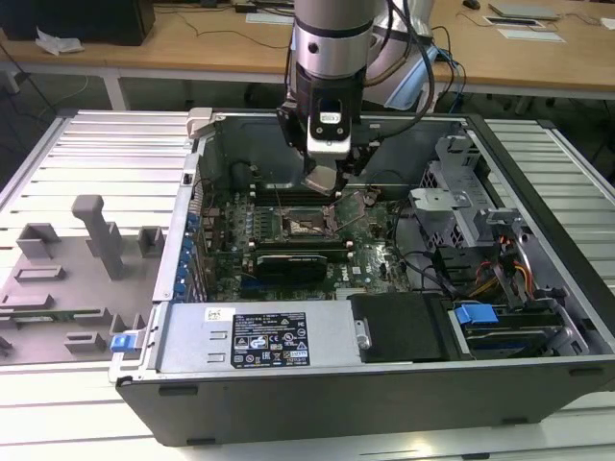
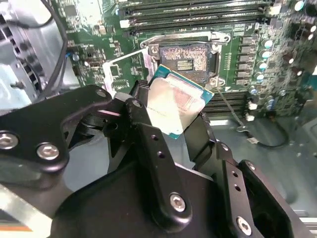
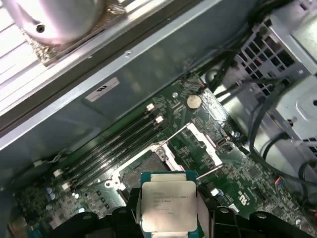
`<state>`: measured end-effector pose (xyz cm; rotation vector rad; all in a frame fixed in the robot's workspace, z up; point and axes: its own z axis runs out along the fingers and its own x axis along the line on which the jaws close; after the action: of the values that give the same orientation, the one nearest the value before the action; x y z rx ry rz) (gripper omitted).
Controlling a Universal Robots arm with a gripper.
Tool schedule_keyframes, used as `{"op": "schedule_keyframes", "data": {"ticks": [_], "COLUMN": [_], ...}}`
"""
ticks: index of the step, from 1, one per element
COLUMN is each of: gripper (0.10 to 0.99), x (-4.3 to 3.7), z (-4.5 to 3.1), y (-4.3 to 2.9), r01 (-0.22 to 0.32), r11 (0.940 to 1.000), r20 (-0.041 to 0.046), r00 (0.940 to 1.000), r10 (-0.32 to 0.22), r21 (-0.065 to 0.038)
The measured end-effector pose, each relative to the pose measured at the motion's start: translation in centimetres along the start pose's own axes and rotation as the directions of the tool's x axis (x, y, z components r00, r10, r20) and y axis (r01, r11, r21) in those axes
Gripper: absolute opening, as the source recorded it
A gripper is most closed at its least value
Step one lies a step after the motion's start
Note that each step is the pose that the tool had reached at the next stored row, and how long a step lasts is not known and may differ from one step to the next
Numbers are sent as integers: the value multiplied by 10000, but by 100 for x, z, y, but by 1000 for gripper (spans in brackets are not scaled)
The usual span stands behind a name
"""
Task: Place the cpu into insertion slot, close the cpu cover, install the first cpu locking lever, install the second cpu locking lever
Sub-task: 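Place the cpu into insertion slot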
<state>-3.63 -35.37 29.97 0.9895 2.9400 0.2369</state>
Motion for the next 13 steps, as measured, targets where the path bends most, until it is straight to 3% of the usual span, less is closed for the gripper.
{"op": "schedule_keyframes", "data": {"ticks": [6, 8, 10, 13], "gripper": [537, 537, 537, 537], "x": [-1, 1, 1, 1], "z": [21, 22, 25, 31], "y": [-3, -4, -5, -5], "r01": [-786, -840, -1063, -1390], "r11": [9968, 9964, 9940, 9884], "r20": [223, 240, 145, -168], "r00": [9967, 9962, 9943, 9900], "r10": [783, 837, 1060, 1403], "r21": [107, 115, 243, 608]}}
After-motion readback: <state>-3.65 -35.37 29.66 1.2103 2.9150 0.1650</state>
